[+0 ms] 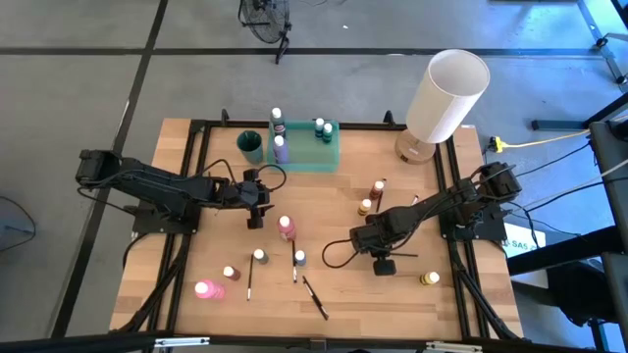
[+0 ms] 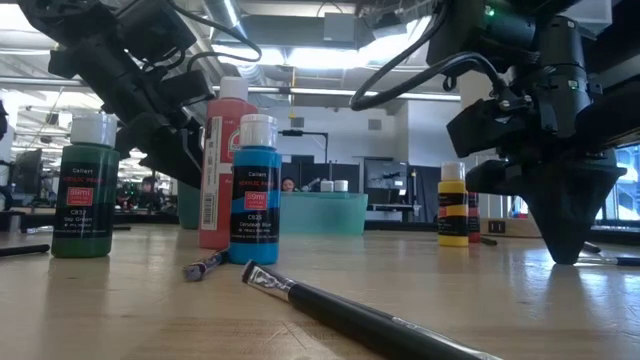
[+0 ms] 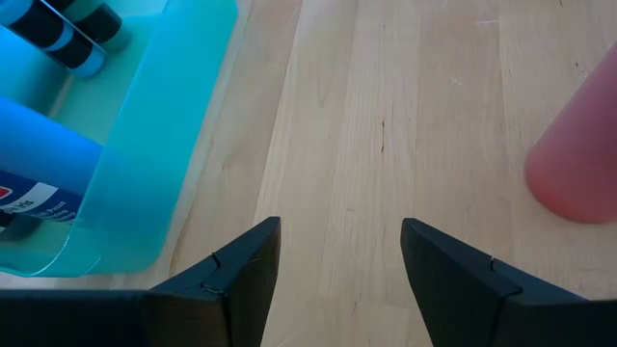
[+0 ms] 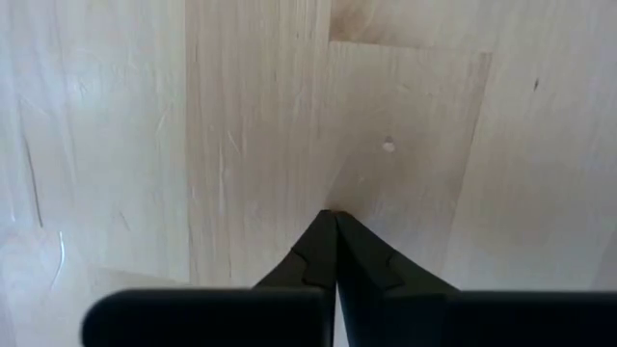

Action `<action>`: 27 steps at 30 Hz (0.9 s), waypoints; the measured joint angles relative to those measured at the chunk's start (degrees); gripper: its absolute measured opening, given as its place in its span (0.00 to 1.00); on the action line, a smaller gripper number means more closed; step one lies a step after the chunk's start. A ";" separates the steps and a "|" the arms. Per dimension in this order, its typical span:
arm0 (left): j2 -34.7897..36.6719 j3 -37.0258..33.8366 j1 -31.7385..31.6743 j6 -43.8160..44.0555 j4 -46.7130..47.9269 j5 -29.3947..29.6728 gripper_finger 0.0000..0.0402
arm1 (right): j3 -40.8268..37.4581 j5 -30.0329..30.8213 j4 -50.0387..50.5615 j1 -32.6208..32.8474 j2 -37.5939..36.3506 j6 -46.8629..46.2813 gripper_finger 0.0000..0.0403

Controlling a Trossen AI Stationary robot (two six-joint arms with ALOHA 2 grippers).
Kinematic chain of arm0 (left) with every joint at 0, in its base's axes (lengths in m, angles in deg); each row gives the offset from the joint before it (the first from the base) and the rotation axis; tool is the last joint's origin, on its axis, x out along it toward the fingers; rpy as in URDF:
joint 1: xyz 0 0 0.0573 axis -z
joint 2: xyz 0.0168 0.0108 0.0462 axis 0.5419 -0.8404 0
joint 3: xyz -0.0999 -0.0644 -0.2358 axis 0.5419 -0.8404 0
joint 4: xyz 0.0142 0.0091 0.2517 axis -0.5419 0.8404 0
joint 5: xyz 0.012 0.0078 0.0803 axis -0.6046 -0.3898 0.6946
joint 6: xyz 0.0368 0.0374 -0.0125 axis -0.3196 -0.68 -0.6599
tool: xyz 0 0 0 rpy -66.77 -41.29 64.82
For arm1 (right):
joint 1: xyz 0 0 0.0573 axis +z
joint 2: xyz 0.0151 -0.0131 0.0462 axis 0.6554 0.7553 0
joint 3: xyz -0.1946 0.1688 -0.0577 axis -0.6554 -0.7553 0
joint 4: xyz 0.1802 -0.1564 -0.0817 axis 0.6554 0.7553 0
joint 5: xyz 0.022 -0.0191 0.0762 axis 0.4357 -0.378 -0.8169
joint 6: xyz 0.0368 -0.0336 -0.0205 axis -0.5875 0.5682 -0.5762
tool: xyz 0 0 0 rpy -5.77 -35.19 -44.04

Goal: Pick & Place Paint Supplies
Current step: Put the silver paintbrush into the green cup

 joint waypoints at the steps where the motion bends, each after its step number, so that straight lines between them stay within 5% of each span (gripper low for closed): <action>1: 0.00 0.00 0.02 0.00 0.00 0.00 0.53 | 0.00 -0.01 -0.17 0.00 0.00 0.00 0.01; 27: 0.00 -0.01 0.02 -0.01 0.00 0.00 0.53 | 25.86 25.76 15.40 0.96 0.24 7.03 0.00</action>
